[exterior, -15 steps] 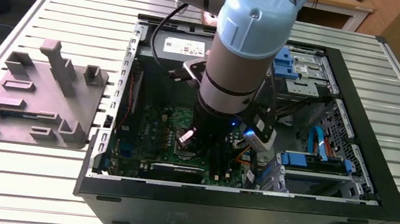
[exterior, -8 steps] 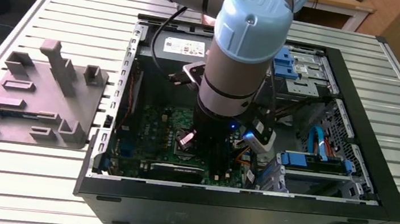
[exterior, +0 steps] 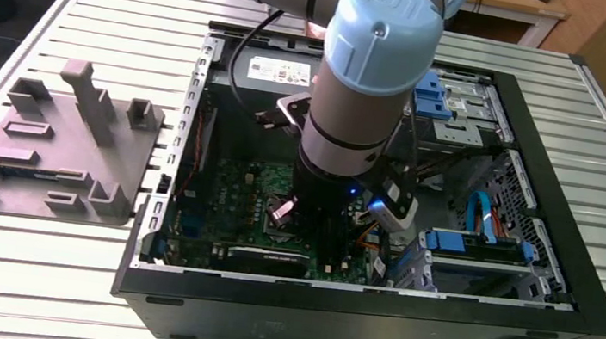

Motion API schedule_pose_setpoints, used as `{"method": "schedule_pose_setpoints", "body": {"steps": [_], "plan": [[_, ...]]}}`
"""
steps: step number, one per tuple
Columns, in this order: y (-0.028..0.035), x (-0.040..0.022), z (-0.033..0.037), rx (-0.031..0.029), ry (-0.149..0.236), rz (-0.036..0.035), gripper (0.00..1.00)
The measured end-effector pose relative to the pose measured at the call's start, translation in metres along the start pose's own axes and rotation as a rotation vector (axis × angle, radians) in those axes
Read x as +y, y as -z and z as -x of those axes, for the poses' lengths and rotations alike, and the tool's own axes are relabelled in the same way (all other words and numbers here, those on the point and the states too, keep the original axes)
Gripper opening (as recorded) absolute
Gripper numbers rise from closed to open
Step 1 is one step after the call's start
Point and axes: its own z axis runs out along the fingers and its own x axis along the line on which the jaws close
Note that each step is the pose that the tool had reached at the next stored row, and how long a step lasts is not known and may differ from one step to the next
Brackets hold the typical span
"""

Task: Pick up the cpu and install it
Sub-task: 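Install the first cpu locking lever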

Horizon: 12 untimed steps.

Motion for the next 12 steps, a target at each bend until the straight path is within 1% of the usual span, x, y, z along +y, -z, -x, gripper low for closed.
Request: {"method": "schedule_pose_setpoints", "body": {"steps": [2,3,9,10,12], "plan": [[0.0056,0.0000,-0.0002,-0.0001,0.000,0.0001,0.10],[0.0092,-0.0001,-0.0004,0.0007,0.000,-0.0005,0.10],[0.0310,-0.0004,-0.0009,0.0006,0.000,-0.0005,0.10],[0.0333,-0.0004,-0.0010,0.0006,0.000,-0.0005,0.10],[0.0335,-0.0004,-0.0009,0.0004,0.000,-0.0004,0.10]]}}
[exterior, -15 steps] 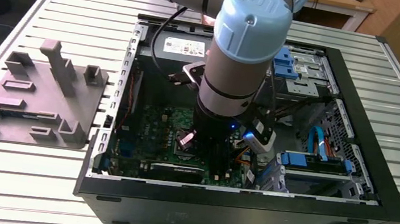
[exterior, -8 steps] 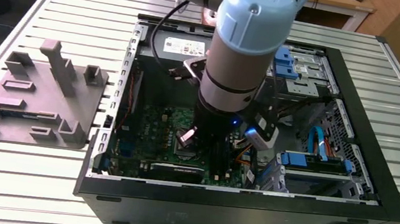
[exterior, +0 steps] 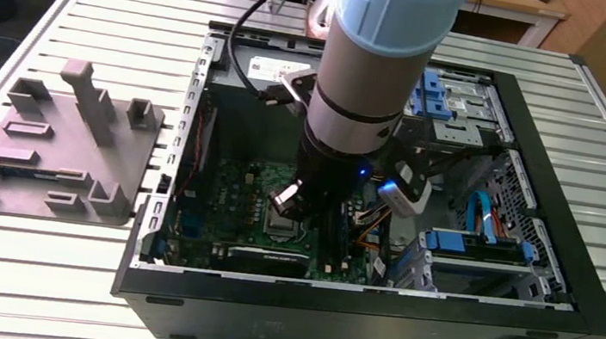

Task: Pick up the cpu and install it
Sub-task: 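Install the first cpu locking lever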

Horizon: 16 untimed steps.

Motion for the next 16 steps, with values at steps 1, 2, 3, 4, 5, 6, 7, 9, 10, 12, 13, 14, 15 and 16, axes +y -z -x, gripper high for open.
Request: {"method": "schedule_pose_setpoints", "body": {"steps": [1,2,3,4,5,6,7,9,10,12,13,14,15,16], "plan": [[0.0000,0.0000,0.0000,-0.0001,0.000,0.0001,0.10],[0.0001,0.0000,0.0000,0.0000,0.000,0.0000,0.10],[0.0002,0.0003,-0.0002,0.0002,0.000,-0.0001,0.10],[0.0002,0.0012,-0.0007,0.0005,0.000,-0.0002,0.10],[0.0001,0.0027,-0.0013,0.0004,0.000,-0.0003,0.10],[0.0000,0.0046,-0.0021,0.0002,0.000,-0.0003,0.10],[-0.0002,0.0069,-0.0031,0.0000,0.000,-0.0003,0.10],[-0.0004,0.0121,-0.0068,-0.0008,0.000,-0.0007,0.10],[-0.0005,0.0151,-0.0092,-0.0013,0.000,-0.0011,0.10],[-0.0008,0.0200,-0.0138,-0.0027,0.000,-0.0021,0.10],[-0.0008,0.0210,-0.0149,-0.0029,-0.001,-0.0022,0.10],[-0.0009,0.0216,-0.0156,-0.0030,-0.003,-0.0022,0.10],[-0.0009,0.0224,-0.0160,-0.0032,-0.005,-0.0022,0.10],[-0.0009,0.0234,-0.0166,-0.0034,-0.008,-0.0024,0.10]]}}
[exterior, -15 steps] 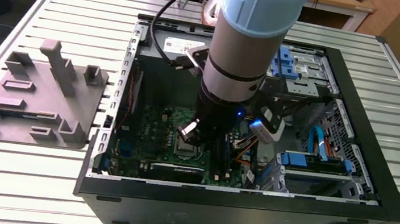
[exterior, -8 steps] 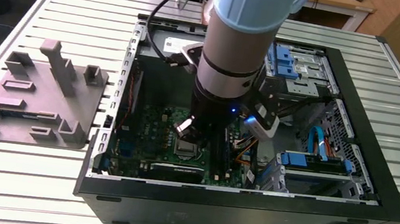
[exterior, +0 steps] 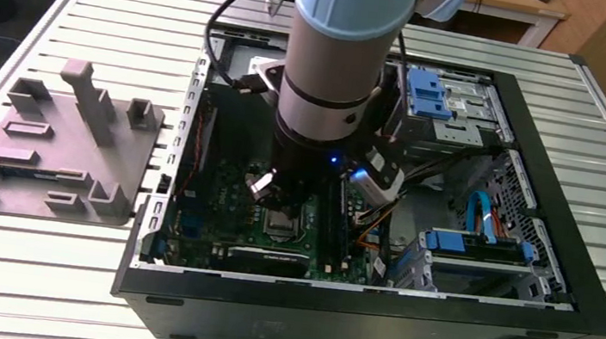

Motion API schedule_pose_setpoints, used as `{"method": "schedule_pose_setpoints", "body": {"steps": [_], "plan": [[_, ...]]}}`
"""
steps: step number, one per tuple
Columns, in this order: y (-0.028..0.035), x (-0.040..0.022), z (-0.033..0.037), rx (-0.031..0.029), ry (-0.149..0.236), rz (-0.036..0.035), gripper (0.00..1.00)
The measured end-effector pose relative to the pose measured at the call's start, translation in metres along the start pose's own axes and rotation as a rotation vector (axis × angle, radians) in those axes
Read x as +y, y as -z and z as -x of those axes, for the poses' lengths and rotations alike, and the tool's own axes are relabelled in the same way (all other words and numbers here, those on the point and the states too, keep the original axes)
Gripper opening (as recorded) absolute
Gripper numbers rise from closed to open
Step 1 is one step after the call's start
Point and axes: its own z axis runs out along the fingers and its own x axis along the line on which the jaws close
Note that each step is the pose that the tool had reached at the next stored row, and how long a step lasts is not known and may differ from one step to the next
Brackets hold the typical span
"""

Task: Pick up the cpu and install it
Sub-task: 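Install the first cpu locking lever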

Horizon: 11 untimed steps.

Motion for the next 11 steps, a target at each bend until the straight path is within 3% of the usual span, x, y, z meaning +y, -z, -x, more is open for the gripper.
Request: {"method": "schedule_pose_setpoints", "body": {"steps": [11], "plan": [[0.0013,0.0009,-0.0005,-0.0001,-0.004,-0.0001,0.10]]}}
